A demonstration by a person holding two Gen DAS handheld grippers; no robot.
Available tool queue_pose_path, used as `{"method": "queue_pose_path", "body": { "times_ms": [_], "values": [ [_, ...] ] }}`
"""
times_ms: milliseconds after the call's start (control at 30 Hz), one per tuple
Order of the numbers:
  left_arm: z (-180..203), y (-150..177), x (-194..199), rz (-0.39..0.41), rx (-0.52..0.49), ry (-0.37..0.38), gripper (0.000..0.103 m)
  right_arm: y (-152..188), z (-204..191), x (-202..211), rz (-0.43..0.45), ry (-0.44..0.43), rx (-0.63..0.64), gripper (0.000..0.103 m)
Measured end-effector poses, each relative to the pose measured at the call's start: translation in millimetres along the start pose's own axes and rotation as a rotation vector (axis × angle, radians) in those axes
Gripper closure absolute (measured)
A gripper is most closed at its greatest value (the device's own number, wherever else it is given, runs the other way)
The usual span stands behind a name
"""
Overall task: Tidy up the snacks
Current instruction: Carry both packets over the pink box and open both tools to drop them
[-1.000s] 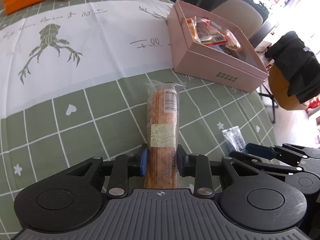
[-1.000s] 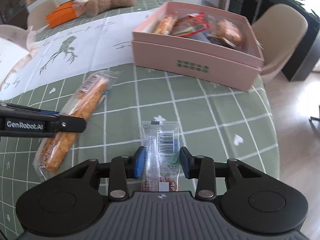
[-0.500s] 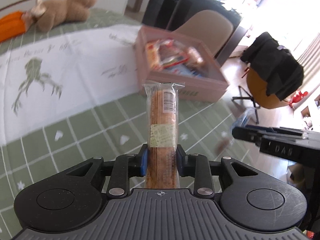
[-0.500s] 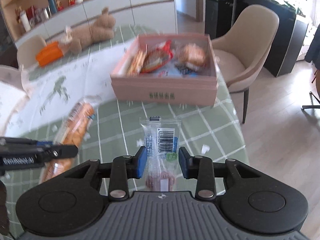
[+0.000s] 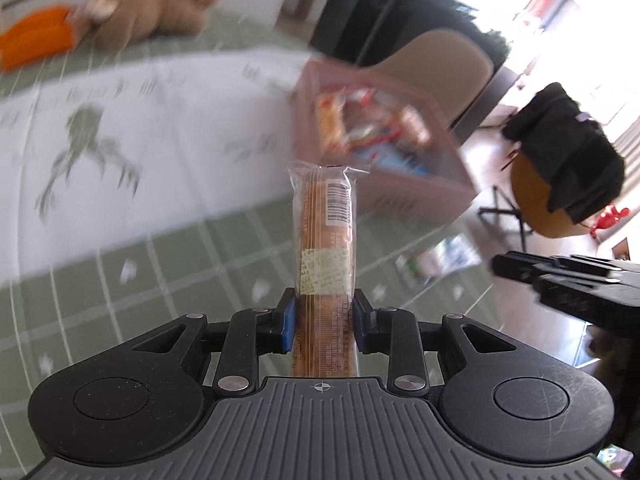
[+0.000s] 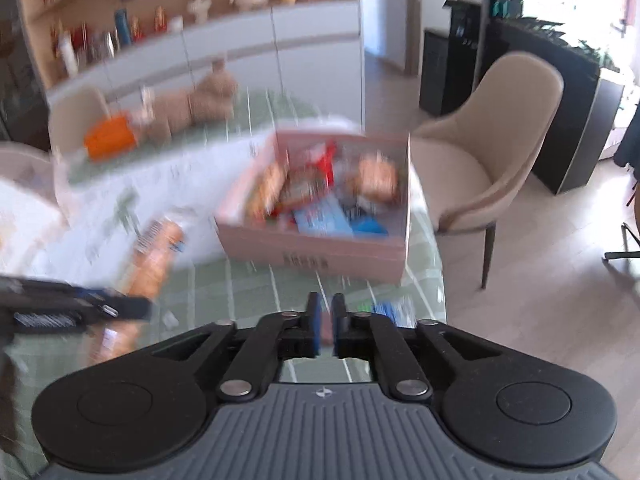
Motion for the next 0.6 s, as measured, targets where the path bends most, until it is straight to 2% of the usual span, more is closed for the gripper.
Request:
{"method": "queue_pose_path", "body": {
  "times_ms": [33, 100, 167, 267, 367, 433, 467, 533, 567, 600],
  "values": [
    [-3, 7, -1, -0.016, 0.006, -0.010, 0.071, 9, 0, -12, -0.031, -0.001, 0.025, 0.079],
    [-8, 17, -3, -0.039, 0.016, -0.028, 0.071, 24, -1, -35, -0.076, -0.001, 0.070, 0.051],
    [-12, 23, -3, -0.053, 0.024, -0.041, 0.071, 30, 5, -53, -0.097, 0.037, 0.067, 0.041],
    [-17, 25, -5, -0.064, 0.036, -0.065, 0.071, 30, 13, -70, -0.142, 0.046, -0.009, 0.039],
    [-18, 22, -6, -0.054, 0.047, -0.079, 0.071, 32, 19, -81, -0.186, 0.041, -0.184, 0.039],
    [-16, 21, -8, -0.057, 0.043, -0.087, 0.071, 33, 26, -93, -0.182, 0.099, -0.263, 0.037],
    [-15, 22, -8, -0.062, 0.033, -0.089, 0.071, 29, 30, -99, -0.157, 0.147, -0.297, 0.029],
    [-12, 23, -9, -0.074, 0.013, -0.092, 0.071, 23, 31, -106, -0.127, 0.208, -0.275, 0.028],
    [-11, 23, -10, -0.077, 0.008, -0.092, 0.071, 22, 28, -109, -0.115, 0.216, -0.226, 0.032],
    [-11, 23, -11, -0.078, 0.006, -0.093, 0.071, 23, 25, -108, -0.105, 0.210, -0.166, 0.043]
  ]
}}
Point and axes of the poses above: each gripper's, at about its wrist camera, not at the fingertips, and x roughly against the way its jaws point, z to its right, y to its underside, the point moved 10 cm from there along -x, roughly the way its jaws point, and after that the axes turned 13 degrees about z, right-handed, at the moved point
